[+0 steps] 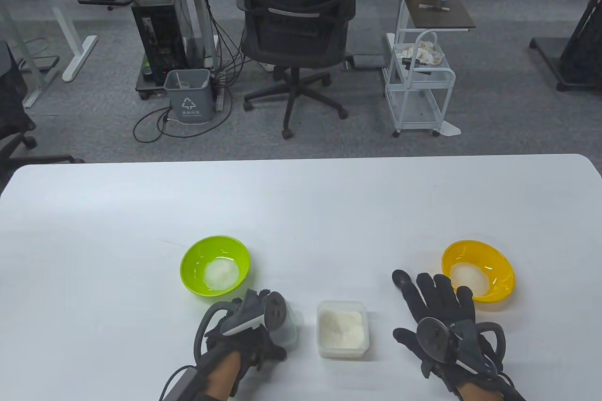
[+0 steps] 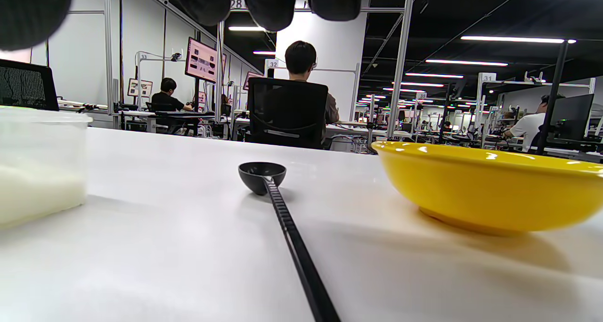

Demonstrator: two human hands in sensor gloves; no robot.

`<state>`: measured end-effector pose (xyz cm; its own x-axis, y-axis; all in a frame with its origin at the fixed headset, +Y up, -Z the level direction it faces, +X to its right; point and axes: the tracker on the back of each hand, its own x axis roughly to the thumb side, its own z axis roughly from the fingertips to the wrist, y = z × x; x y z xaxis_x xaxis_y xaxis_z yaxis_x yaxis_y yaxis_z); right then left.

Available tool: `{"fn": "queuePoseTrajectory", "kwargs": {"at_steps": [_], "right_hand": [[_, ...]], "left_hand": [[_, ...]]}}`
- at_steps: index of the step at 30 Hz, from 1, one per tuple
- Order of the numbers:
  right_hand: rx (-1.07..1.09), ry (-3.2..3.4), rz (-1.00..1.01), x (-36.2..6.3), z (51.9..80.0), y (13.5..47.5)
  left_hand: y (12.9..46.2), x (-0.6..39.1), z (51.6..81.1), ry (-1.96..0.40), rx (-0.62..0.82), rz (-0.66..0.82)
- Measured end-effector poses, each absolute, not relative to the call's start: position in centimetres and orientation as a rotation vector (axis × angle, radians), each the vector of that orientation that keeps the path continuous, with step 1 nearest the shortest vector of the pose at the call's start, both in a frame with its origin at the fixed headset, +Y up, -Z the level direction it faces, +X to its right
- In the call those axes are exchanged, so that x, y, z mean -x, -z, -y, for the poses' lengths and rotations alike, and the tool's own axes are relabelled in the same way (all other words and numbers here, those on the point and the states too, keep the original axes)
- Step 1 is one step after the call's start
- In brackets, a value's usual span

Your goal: Scoop white sugar from container into bowls

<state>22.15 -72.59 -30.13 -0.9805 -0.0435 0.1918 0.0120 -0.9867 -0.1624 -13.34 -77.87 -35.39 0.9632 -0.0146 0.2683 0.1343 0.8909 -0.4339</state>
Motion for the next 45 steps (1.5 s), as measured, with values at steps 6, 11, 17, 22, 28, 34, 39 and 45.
{"fn": "queuePoseTrajectory", "kwargs": {"at_steps": [6, 11, 17, 22, 28, 34, 39, 45], "right_hand": [[0.300, 3.095, -0.251, -22.1, 72.6, 30.1], [0.303, 3.114, -0.216, -21.9, 72.9, 30.2], [0.285, 3.166, -0.181, -21.8, 72.9, 30.5], [0.293, 3.273, -0.145, -20.8, 72.4, 30.7], [0.268, 3.534, -0.136, -18.3, 70.2, 30.9], [0.133, 3.899, 0.181, -16.1, 71.0, 32.0], [0.076, 3.988, 0.394, -15.9, 72.6, 32.4], [-0.082, 4.084, 0.435, -17.0, 73.2, 32.6]], "left_hand": [[35.3, 13.3, 77.8, 0.061, 0.431, 0.270], [35.3, 13.5, 77.6, 0.048, 0.417, 0.283], [35.0, 13.3, 75.2, -0.009, 0.378, 0.316], [34.5, 11.9, 71.7, -0.003, 0.298, 0.358], [33.2, 7.9, 68.4, -0.052, 0.225, 0.451], [32.3, 4.6, 68.5, -0.073, 0.199, 0.505], [31.9, 4.4, 69.6, -0.102, 0.194, 0.519], [31.9, 6.0, 71.2, -0.314, 0.175, 0.485]]}}
